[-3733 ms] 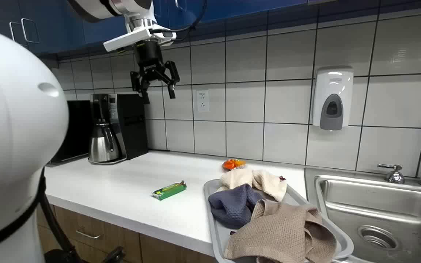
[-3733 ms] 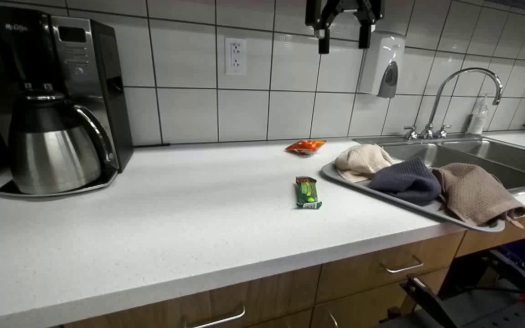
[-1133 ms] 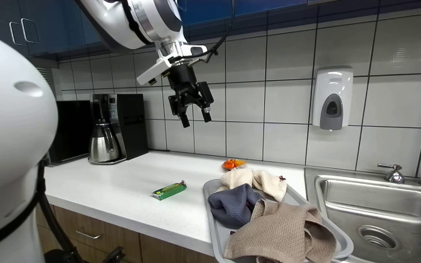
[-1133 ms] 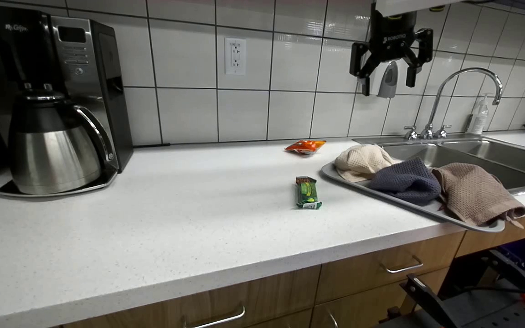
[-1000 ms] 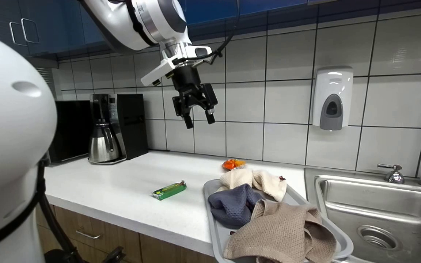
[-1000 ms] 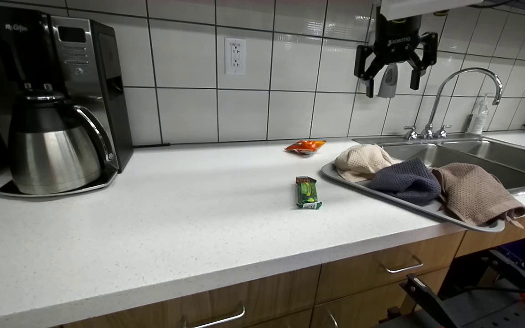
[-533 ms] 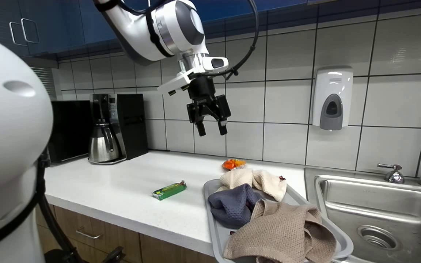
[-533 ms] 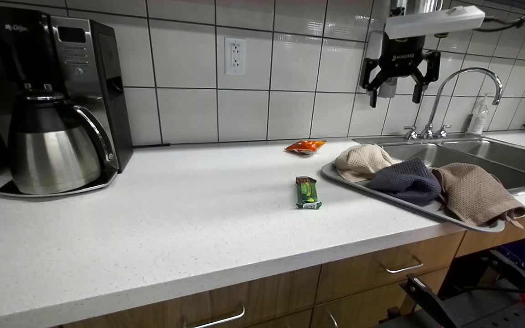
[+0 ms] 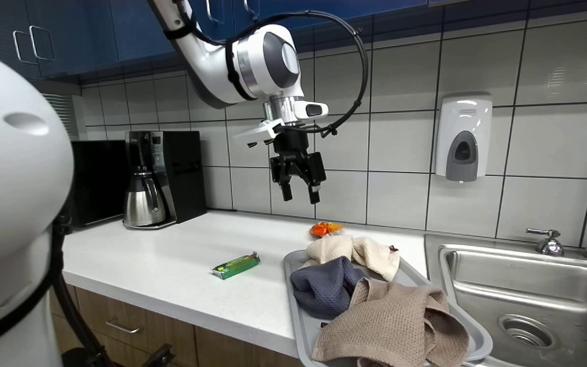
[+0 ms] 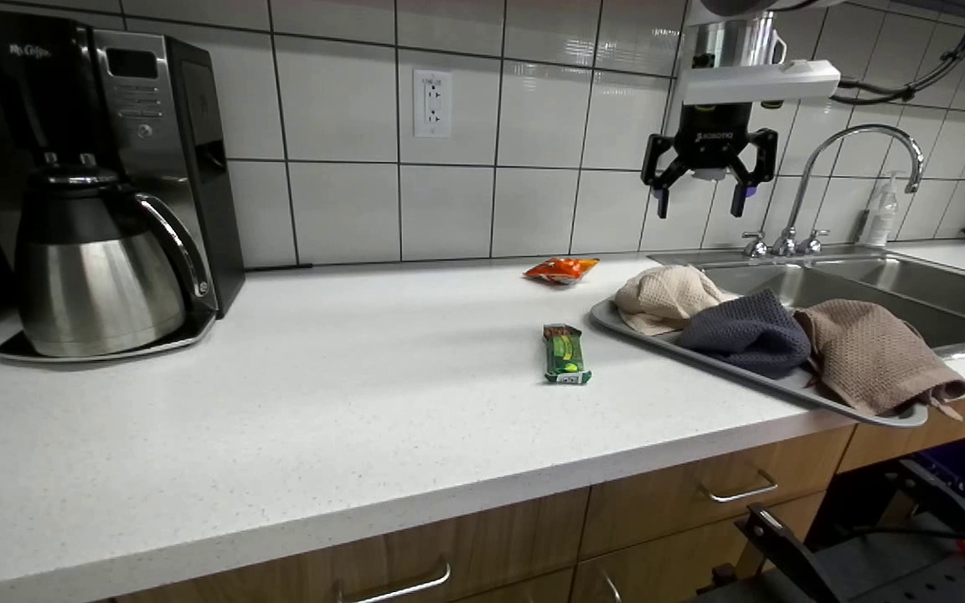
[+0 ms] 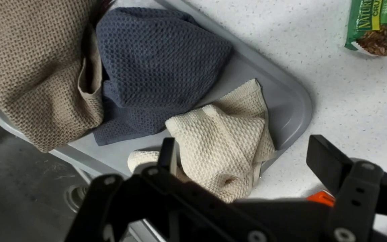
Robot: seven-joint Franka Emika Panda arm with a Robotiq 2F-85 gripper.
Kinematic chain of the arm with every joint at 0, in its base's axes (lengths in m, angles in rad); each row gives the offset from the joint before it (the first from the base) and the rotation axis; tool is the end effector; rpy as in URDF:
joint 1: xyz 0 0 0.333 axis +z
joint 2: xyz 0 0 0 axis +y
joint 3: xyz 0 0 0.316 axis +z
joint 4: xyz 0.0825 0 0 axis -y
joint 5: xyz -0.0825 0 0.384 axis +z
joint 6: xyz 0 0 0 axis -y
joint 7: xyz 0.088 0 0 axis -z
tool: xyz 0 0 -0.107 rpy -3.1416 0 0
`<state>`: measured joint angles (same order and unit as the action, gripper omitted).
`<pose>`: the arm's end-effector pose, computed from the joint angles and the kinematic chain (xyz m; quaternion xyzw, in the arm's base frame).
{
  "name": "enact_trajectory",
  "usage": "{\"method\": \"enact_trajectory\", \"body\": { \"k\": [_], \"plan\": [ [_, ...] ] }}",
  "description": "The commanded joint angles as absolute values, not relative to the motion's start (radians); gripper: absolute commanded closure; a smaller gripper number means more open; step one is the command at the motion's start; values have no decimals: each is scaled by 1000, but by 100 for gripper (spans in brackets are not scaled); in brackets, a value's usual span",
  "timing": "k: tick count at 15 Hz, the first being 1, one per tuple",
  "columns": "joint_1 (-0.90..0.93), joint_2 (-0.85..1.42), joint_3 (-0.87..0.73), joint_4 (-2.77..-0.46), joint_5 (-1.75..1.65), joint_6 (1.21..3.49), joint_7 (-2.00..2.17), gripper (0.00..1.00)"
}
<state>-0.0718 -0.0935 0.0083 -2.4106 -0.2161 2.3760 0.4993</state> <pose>0.4838 -0.0331 0.3537 0.9756 -0.2034 0.0453 0.0692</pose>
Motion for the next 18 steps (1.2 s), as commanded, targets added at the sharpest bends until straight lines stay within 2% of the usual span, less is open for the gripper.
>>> {"method": "enact_trajectory", "body": {
  "k": [1,18],
  "plan": [
    [-68,-27,-2,-2338,-188,2375,485,0],
    [-73,259,-90,-2126,-88,2415,312,0]
  ]
}}
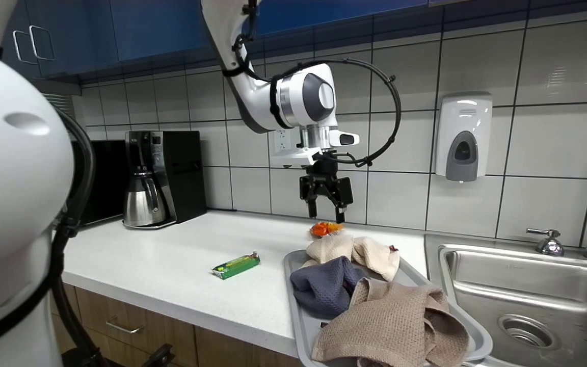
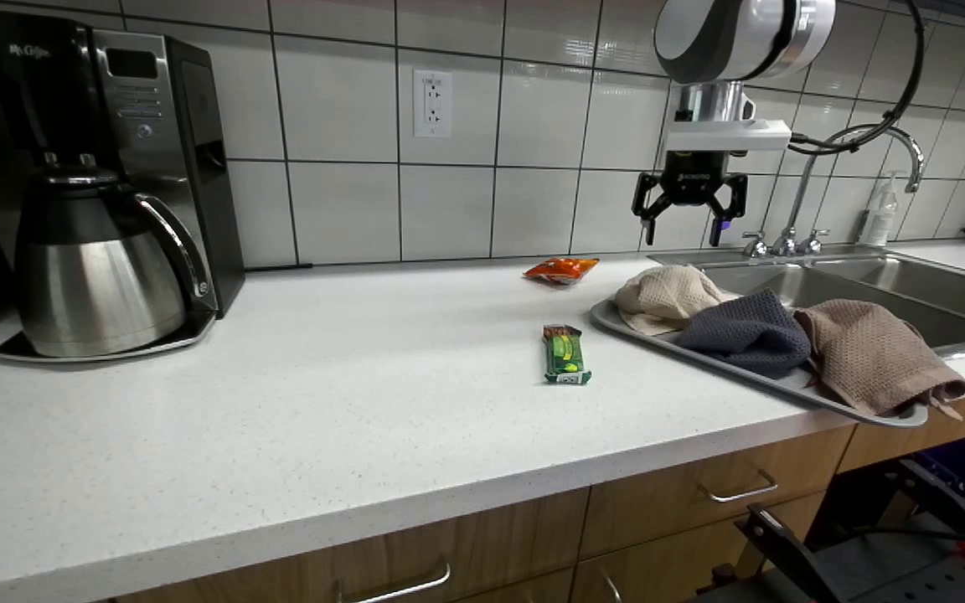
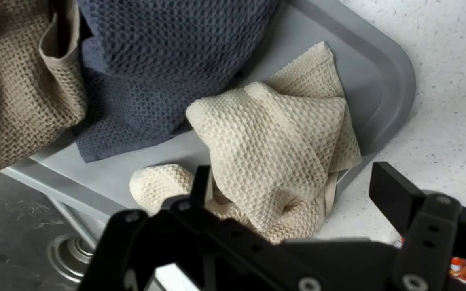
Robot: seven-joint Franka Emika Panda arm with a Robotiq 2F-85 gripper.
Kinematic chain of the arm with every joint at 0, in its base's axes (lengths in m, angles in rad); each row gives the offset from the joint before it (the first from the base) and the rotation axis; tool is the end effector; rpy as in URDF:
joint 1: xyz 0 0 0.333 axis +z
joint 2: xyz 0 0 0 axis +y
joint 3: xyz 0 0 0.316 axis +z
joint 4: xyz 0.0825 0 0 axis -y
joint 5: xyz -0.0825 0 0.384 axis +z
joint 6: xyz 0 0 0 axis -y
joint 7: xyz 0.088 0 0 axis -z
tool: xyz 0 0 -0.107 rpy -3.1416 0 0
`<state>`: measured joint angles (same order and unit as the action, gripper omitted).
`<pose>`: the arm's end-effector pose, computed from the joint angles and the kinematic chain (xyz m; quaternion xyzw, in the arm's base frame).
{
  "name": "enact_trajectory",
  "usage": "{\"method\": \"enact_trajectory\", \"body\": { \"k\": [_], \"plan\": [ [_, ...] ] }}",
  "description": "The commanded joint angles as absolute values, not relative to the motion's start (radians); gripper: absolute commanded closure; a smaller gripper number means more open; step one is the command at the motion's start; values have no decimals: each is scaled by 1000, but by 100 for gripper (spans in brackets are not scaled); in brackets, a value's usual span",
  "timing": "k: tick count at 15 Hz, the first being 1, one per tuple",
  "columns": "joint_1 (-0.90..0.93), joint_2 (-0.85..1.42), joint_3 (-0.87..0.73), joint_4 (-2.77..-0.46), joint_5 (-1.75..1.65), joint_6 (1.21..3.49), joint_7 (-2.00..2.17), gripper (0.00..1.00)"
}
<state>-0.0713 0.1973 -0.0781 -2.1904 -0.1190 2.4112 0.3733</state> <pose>0.5501 -0.0832 0.2987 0.9754 -0.2147 0.0170 0.0462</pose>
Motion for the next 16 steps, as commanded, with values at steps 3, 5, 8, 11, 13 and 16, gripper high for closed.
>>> {"method": "enact_trajectory", "body": {
  "k": [3,5,8,11,13,16],
  "plan": [
    [-76,314,-95,-2080,-71,2420,276,0],
    [-77,348,-96,-2050,-61,2417,255,0],
    [-79,397,-96,-2010,-42,2411,227,0],
    [-83,436,-98,-1981,-28,2408,207,0],
    [-87,456,-100,-1967,-21,2407,199,0],
    [-92,474,-105,-1956,-13,2403,193,0]
  ]
}}
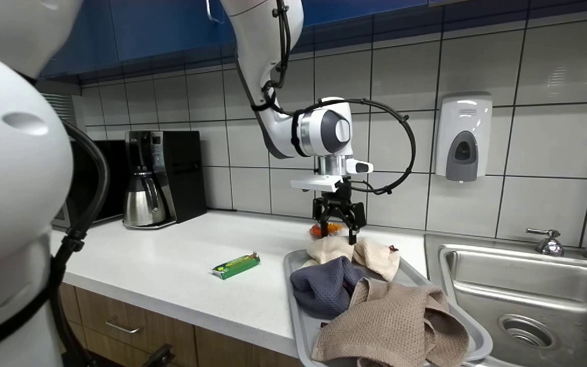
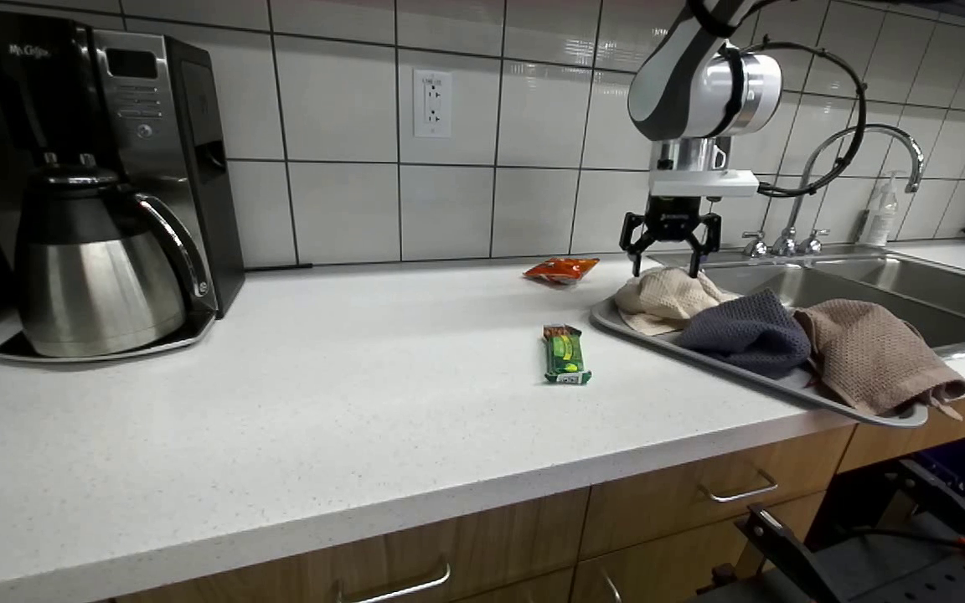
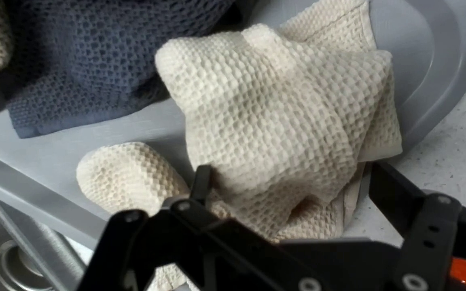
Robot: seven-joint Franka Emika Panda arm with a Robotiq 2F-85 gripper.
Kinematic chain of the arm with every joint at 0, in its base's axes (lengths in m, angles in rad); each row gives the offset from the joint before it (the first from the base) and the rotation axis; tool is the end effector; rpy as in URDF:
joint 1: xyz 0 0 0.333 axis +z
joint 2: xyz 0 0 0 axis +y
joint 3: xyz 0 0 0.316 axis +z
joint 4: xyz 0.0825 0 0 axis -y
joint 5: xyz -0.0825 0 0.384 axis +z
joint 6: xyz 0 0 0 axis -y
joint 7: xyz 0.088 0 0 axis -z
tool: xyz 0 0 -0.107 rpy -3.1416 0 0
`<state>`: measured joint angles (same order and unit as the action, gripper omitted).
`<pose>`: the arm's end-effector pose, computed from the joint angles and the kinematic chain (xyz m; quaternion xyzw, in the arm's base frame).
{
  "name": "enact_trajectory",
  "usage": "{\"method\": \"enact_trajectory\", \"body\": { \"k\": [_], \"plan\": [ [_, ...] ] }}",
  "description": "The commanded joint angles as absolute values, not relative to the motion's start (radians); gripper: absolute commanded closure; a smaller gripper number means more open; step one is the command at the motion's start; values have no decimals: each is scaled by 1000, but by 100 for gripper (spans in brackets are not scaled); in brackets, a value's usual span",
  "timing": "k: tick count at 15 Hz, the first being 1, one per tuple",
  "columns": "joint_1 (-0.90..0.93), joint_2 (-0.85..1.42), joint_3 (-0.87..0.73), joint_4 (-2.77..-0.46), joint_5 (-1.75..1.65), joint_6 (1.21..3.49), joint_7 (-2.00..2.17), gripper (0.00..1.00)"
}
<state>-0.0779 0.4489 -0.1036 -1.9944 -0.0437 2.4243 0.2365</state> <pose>0.5980 -0.1082 0.2335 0.9818 -0.1863 -0.0076 0.0369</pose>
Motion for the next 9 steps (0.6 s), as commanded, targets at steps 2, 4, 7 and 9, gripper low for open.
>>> {"method": "enact_trajectory", "body": {
  "k": [2,4,7,9],
  "plan": [
    [-97,483,-106,-1952,-7,2396,189,0],
    [-102,493,-105,-1951,1,2391,183,0],
    [-105,508,-102,-1947,9,2388,175,0],
    [-106,516,-101,-1944,14,2387,171,9]
  ]
}}
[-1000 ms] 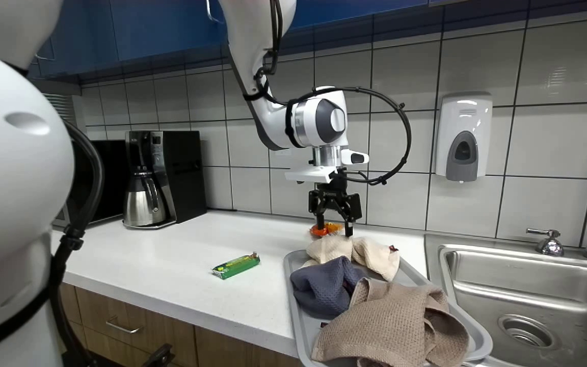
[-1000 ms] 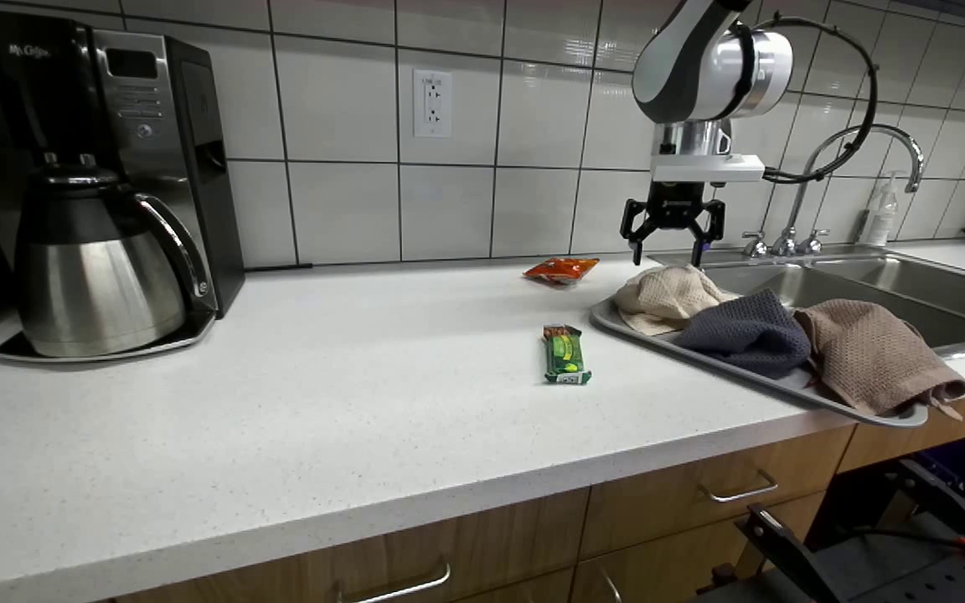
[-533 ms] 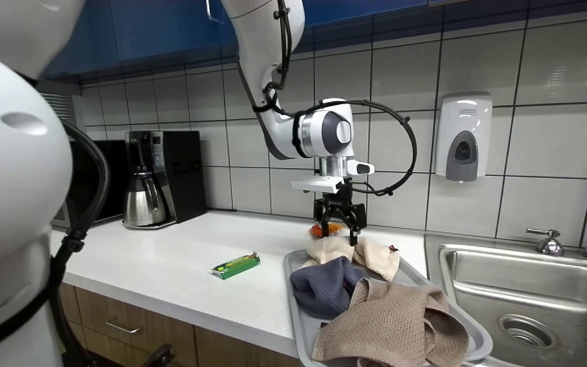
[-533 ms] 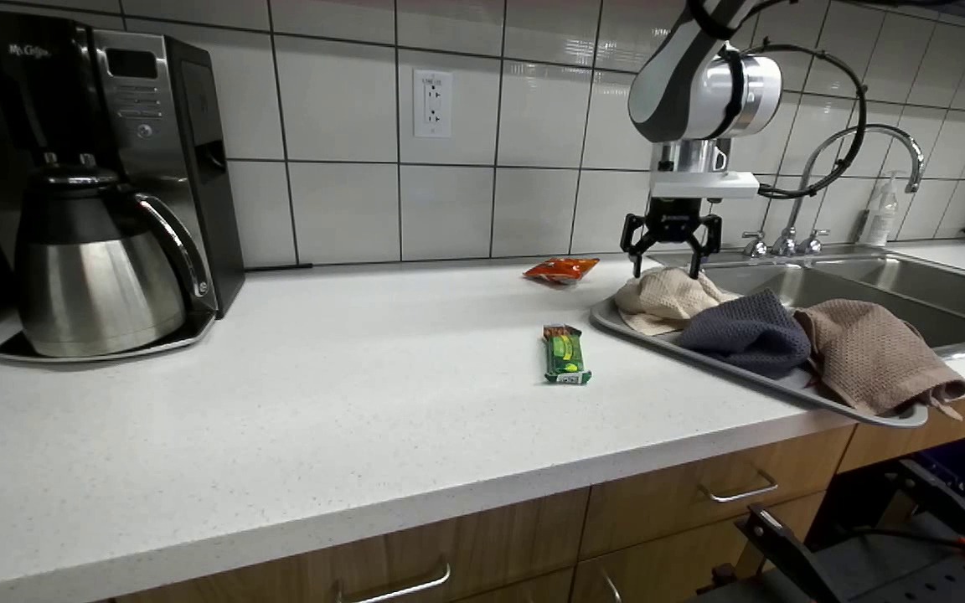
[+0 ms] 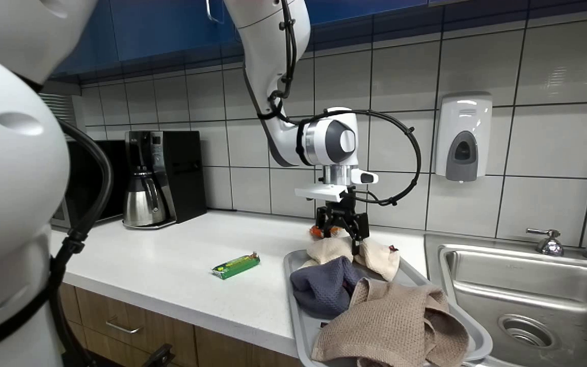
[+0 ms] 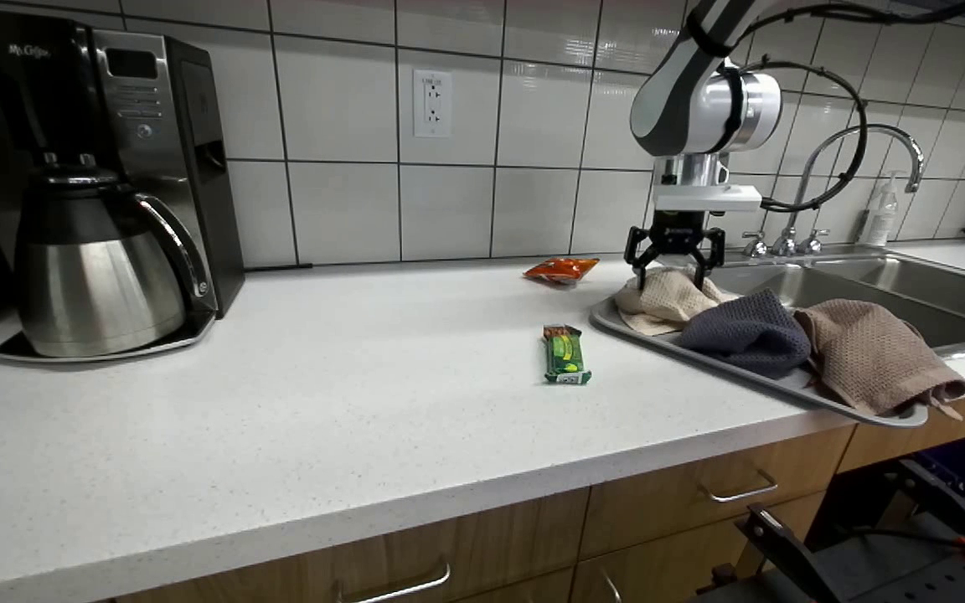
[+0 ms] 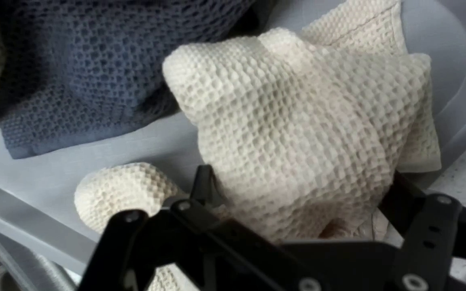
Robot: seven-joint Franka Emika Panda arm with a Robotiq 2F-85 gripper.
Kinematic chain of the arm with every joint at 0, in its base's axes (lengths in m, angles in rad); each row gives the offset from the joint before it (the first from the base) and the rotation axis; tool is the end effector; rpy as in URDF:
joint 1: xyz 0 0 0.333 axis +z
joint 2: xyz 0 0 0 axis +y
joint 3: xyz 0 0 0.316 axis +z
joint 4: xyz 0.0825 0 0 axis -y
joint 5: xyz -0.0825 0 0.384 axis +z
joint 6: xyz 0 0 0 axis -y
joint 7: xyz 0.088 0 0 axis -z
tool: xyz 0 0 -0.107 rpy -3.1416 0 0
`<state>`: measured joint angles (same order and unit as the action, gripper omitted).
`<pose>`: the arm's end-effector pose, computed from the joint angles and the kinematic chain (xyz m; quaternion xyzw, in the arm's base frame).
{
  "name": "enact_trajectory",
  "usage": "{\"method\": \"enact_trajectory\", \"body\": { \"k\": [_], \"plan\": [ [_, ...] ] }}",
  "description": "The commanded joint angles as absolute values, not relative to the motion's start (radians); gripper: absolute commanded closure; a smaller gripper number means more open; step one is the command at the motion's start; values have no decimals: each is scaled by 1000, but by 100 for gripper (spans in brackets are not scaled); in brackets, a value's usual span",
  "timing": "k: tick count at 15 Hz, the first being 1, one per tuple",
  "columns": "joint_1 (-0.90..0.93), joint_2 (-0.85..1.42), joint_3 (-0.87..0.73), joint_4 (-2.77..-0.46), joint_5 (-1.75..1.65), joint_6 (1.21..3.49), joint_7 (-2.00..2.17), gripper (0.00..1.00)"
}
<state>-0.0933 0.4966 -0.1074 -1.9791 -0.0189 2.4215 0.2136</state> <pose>0.5957 -0.1197 0.2105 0.9804 -0.1927 -0.0257 0.0319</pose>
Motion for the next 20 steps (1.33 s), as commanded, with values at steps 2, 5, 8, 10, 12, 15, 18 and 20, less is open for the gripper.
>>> {"method": "enact_trajectory", "body": {
  "k": [2,5,8,10,12,15,18,20],
  "plan": [
    [-107,521,-100,-1942,18,2389,170,34],
    [-108,523,-100,-1939,26,2389,168,58],
    [-106,519,-102,-1936,28,2388,167,80],
    [-103,513,-102,-1935,25,2390,167,95],
    [-101,505,-101,-1935,25,2392,166,100],
    [-94,489,-100,-1937,20,2396,168,99],
    [-81,464,-98,-1944,13,2399,175,99],
    [-67,442,-97,-1952,7,2404,182,99]
  ]
}}
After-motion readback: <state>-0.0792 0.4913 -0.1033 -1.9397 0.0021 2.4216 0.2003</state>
